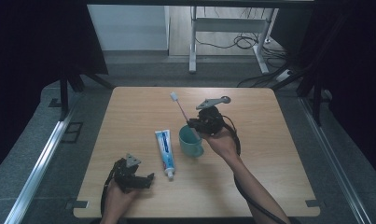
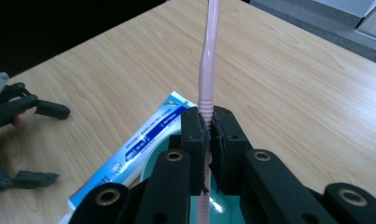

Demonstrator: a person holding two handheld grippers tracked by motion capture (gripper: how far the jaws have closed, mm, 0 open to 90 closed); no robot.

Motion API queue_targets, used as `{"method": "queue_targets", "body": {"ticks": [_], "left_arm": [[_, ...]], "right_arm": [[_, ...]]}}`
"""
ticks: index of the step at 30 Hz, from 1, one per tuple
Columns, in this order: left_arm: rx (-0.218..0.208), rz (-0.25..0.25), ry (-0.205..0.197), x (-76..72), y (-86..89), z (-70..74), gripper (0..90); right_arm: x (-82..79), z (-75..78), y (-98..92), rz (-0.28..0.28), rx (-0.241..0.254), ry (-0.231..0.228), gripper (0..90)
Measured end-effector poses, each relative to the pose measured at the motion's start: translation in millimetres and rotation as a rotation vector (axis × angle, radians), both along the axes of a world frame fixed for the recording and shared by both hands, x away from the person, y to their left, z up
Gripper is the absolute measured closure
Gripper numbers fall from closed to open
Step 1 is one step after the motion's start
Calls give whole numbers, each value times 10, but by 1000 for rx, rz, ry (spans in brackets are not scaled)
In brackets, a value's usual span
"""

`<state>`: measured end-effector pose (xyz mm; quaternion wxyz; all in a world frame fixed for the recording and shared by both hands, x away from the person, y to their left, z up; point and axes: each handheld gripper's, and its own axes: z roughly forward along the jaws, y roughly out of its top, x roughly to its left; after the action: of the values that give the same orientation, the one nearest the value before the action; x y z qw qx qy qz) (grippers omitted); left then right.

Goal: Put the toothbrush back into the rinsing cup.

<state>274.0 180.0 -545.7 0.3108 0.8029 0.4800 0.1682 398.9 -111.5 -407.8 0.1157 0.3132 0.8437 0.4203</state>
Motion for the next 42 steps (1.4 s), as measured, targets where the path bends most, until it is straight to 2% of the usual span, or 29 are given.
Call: {"method": "queue_targets", "body": {"ticks": [18, 26, 34, 42], "left_arm": [[-1, -1, -1, 0, -1, -1, 0], [-2, -1, -1, 0, -1, -2, 0], [0, -2, 0, 0, -1, 0, 0], [0, -1, -1, 0, -1, -2, 0]], "right_arm": [[50, -306, 20, -5, -25, 33, 835], [74, -417, 38, -2, -37, 67, 834], [96, -520, 62, -4, -78, 104, 828], [117, -569, 46, -4, -95, 136, 823]]}}
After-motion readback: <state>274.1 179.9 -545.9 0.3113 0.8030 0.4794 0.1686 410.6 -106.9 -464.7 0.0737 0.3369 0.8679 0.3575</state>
